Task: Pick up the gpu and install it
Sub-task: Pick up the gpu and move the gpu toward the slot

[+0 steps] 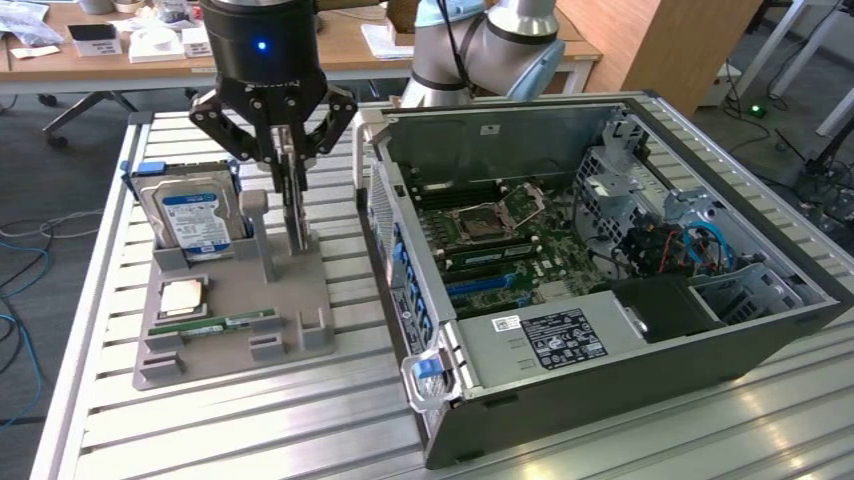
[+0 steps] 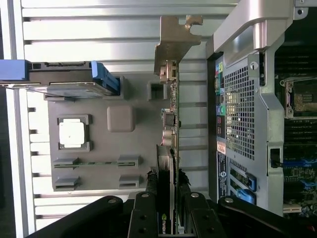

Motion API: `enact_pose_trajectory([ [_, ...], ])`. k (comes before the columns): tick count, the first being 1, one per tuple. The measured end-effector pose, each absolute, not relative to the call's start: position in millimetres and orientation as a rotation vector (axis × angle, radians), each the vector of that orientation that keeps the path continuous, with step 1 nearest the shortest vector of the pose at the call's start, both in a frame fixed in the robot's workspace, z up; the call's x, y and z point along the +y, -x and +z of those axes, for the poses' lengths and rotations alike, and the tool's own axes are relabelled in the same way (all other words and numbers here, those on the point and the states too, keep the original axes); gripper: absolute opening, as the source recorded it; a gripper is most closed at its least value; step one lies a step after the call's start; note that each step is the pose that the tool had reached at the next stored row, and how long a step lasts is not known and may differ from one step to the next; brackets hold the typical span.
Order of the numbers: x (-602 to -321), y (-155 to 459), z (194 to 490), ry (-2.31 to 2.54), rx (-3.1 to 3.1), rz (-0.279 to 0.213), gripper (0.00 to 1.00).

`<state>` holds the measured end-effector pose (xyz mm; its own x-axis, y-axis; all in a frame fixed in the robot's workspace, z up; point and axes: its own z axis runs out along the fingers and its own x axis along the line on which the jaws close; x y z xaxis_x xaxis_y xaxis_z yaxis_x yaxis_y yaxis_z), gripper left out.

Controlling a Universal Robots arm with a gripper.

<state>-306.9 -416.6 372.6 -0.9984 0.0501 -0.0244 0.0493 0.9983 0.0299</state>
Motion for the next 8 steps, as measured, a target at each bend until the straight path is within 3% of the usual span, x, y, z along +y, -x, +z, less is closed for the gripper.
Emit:
enact_pose_trajectory([
  [8,-416.6,306.9,380.8,-0.078,3.115,0.046,0.27],
])
